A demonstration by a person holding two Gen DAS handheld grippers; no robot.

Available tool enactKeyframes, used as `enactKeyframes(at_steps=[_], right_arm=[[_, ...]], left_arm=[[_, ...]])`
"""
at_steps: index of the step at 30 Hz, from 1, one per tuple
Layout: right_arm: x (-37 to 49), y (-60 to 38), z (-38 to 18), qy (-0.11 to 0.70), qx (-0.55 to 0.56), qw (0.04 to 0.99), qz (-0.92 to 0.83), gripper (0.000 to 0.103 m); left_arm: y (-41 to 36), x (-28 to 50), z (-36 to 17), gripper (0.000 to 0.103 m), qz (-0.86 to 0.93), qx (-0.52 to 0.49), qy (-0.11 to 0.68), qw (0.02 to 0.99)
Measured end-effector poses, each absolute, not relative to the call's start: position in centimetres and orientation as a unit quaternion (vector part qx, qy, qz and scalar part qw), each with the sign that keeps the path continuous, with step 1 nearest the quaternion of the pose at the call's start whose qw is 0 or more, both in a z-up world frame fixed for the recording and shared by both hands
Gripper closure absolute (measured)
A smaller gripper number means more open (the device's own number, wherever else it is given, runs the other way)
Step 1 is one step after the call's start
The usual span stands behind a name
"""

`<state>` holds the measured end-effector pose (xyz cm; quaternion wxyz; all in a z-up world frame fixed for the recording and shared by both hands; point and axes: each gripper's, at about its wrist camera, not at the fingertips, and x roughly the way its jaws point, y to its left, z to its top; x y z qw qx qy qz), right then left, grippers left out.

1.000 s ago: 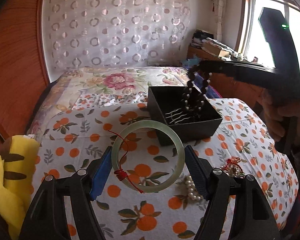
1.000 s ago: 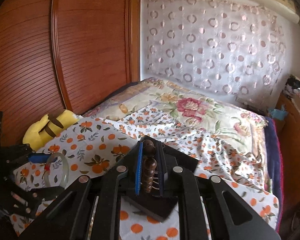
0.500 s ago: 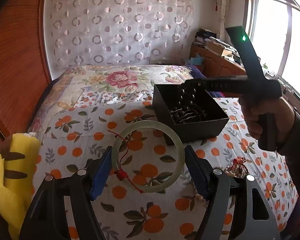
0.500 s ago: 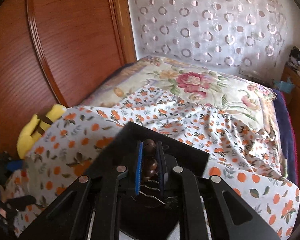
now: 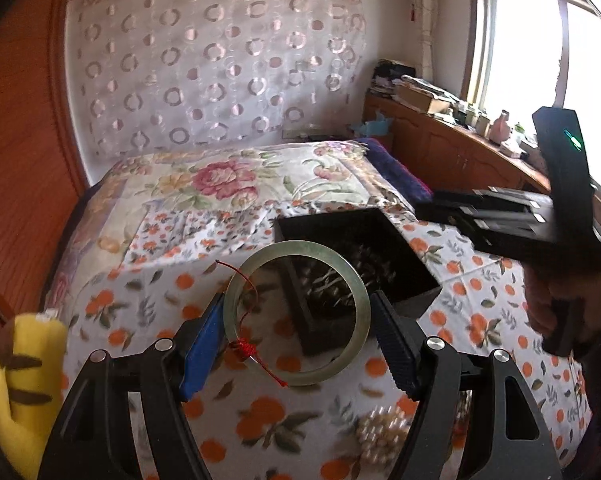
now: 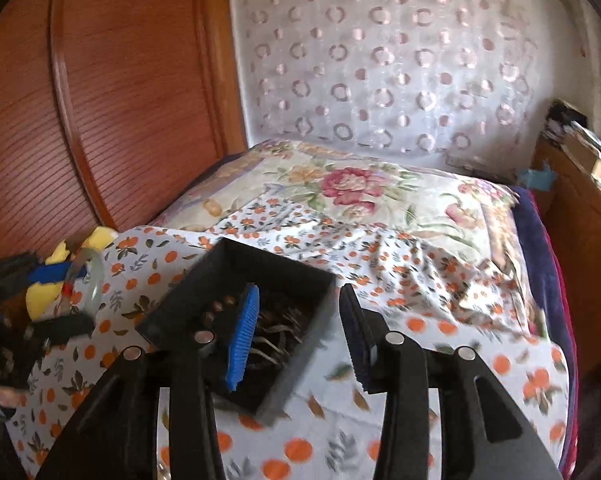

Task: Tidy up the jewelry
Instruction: 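Lower the jade bangle into the black box with the left gripper while the right drops the bead bracelet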

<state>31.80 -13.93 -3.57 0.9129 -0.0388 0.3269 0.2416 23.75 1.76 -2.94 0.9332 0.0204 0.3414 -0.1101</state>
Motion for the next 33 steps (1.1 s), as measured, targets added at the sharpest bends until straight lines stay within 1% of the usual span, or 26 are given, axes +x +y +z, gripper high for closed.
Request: enactKeyframes(at_steps=[3, 8, 13, 17, 28, 33], right_arm=[[30.8, -16.2, -4.5, 0.333, -0.034, 0.916, 0.221, 0.059], [29.7, -19.2, -5.7, 0.342, -0.017, 0.917, 0.205, 0.059], [29.0, -21.0, -6.5, 0.345, -0.005, 0.918, 0.197, 0.059], [28.4, -21.9, -6.9, 0.344, 0.008, 0.918, 0.196, 0.059], [27.8, -21.9, -7.1, 0.342, 0.009, 0.918, 0.199, 0.059], [27.6, -21.6, -7.1, 0.343, 0.007, 0.918, 0.199, 0.059]], left_arm=[[0.2, 25.3, -3.0, 0.034, -0.123, 0.033, 0.342, 0.931], [-2.5, 28.7, -4.3, 0.034, -0.135, 0.048, 0.368, 0.919], [-4.4, 30.3, -5.4, 0.034, -0.130, 0.077, 0.386, 0.910], [-5.1, 30.7, -6.3, 0.034, -0.122, 0.095, 0.394, 0.906], [-5.4, 30.8, -6.8, 0.034, -0.115, 0.101, 0.400, 0.904], [-5.1, 30.3, -6.3, 0.029, -0.115, 0.097, 0.392, 0.908]])
